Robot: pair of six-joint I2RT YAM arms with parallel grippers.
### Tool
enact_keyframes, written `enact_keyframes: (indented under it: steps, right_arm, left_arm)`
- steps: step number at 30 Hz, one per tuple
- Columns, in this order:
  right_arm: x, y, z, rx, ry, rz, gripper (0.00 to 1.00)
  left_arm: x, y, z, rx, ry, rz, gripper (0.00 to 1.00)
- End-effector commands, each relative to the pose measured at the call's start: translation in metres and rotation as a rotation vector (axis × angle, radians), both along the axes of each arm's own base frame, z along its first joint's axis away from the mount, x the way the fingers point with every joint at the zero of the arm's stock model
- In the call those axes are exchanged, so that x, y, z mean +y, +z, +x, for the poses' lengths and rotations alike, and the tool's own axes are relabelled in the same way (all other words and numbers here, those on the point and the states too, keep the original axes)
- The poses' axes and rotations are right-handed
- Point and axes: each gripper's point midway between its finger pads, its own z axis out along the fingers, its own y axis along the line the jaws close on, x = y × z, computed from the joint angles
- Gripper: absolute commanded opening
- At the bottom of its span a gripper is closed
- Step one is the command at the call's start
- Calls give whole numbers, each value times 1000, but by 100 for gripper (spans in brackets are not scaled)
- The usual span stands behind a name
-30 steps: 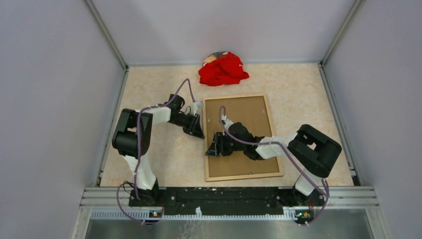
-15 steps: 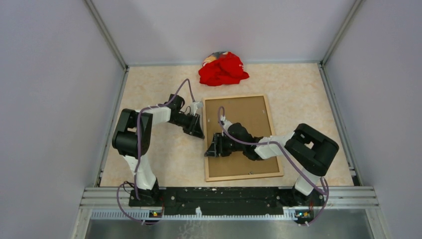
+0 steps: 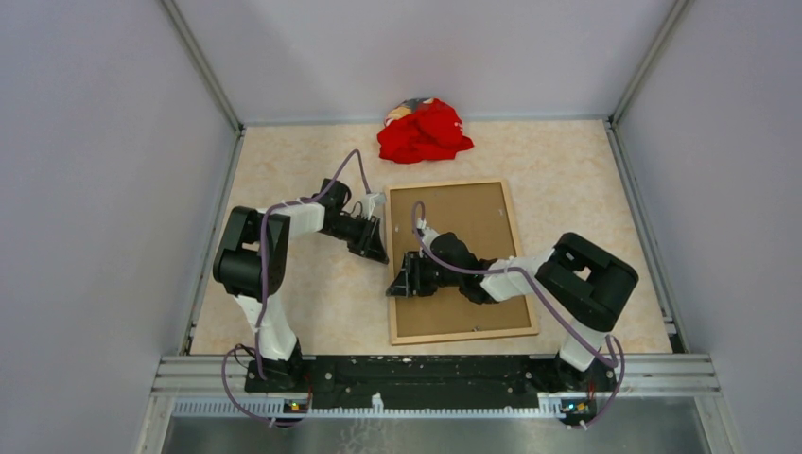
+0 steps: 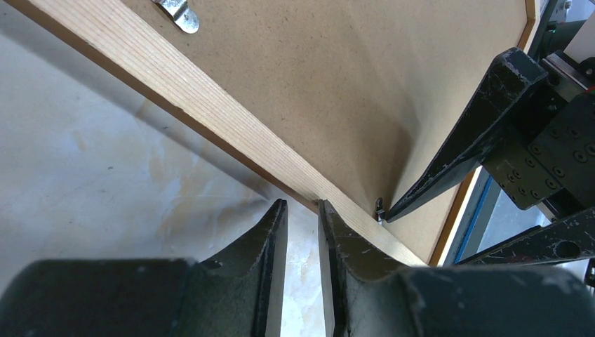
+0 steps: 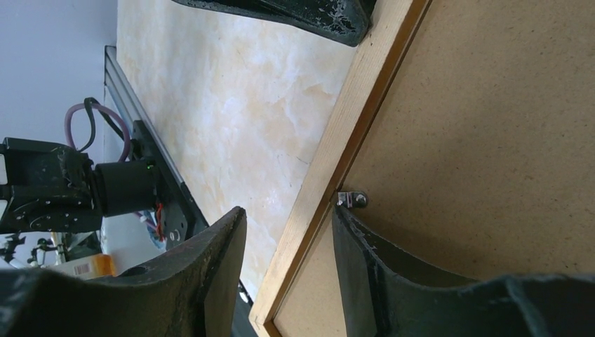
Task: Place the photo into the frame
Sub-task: Install the photo frame at the center of the board.
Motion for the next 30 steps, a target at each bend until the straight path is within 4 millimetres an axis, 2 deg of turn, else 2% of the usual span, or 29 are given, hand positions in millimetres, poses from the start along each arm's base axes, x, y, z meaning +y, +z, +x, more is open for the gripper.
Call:
enact_keyframes:
  steps: [1,8,12,15,17,21,25,30]
  right_arm:
    - [9,0,6,-33,-11,-2,49]
    - [13,-1,8,-32,-10,4,48]
    - [13,5,7,-36,-1,8,47]
    - [12,20,2,-42,23,25,47]
    - [9,42,-2,-66,42,58,48]
    - [-7,59,8,-105,20,51,50]
    - [-18,49,22,-109,0,18,52]
    - [-11,28,28,-98,21,-14,52]
  left_arm:
    - [-4,6,3,-28,-17,-21,29]
    - [-5,8,4,-28,-23,-24,29]
    - [-4,8,5,-30,-23,-21,29]
    - [-4,9,6,-32,-25,-21,29]
    - [-4,11,6,-33,-27,-20,28]
    - [-4,11,6,-38,-28,-20,28]
    - [-5,12,7,-34,-25,-24,29]
    - [-5,12,7,-33,-25,-23,28]
